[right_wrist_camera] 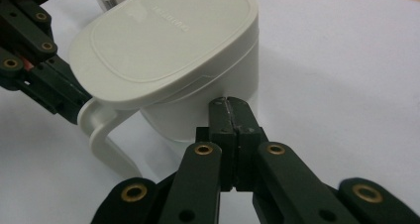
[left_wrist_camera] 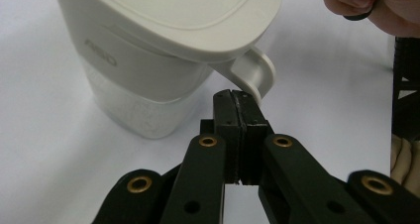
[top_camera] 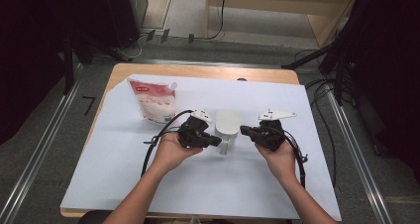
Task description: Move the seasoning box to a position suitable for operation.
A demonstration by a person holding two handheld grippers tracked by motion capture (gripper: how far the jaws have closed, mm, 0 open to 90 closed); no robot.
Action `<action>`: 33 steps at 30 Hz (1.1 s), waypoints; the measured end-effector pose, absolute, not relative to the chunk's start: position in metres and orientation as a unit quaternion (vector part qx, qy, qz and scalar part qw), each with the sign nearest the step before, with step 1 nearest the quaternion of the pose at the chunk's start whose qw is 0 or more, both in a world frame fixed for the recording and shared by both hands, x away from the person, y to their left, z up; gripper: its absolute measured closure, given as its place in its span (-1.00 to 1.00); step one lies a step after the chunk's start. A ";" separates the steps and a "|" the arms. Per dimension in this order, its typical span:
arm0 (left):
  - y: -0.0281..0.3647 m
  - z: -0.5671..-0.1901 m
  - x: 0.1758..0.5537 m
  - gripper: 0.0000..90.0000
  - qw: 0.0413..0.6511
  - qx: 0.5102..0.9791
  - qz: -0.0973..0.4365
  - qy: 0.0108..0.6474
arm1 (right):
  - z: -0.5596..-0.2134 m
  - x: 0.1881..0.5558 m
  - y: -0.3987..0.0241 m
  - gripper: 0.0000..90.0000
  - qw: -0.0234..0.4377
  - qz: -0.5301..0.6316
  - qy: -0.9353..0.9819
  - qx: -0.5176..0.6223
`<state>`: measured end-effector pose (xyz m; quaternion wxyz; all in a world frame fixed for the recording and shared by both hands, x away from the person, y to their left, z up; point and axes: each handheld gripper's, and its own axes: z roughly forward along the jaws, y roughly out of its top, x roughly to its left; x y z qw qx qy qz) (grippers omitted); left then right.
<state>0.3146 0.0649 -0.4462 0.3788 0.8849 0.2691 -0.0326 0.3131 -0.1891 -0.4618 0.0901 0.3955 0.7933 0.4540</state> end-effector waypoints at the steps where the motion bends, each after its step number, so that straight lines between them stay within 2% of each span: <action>1: 0.063 -0.447 0.314 1.00 0.383 0.884 -0.029 0.267 | -0.462 0.316 -0.189 1.00 0.089 0.454 0.792 0.399; 18: 0.037 -0.451 0.312 1.00 0.386 0.883 -0.025 0.265 | -0.463 0.328 -0.187 1.00 0.086 0.455 0.788 0.407; 21: 0.042 -0.449 0.314 0.98 0.396 0.879 -0.039 0.263 | -0.460 0.325 -0.191 1.00 0.090 0.457 0.786 0.406; 26: 0.054 -0.444 0.317 0.75 0.388 0.884 -0.064 0.253 | -0.452 0.317 -0.200 1.00 0.091 0.468 0.780 0.405; 28: 0.058 -0.443 0.316 0.72 0.380 0.889 -0.050 0.252 | -0.452 0.316 -0.200 1.00 0.091 0.467 0.781 0.404; 30: 0.067 -0.440 0.316 0.46 0.378 0.891 -0.052 0.245 | -0.449 0.310 -0.200 1.00 0.095 0.472 0.784 0.392; 33: 0.073 -0.438 0.316 0.29 0.380 0.892 -0.047 0.238 | -0.446 0.305 -0.201 1.00 0.094 0.473 0.786 0.388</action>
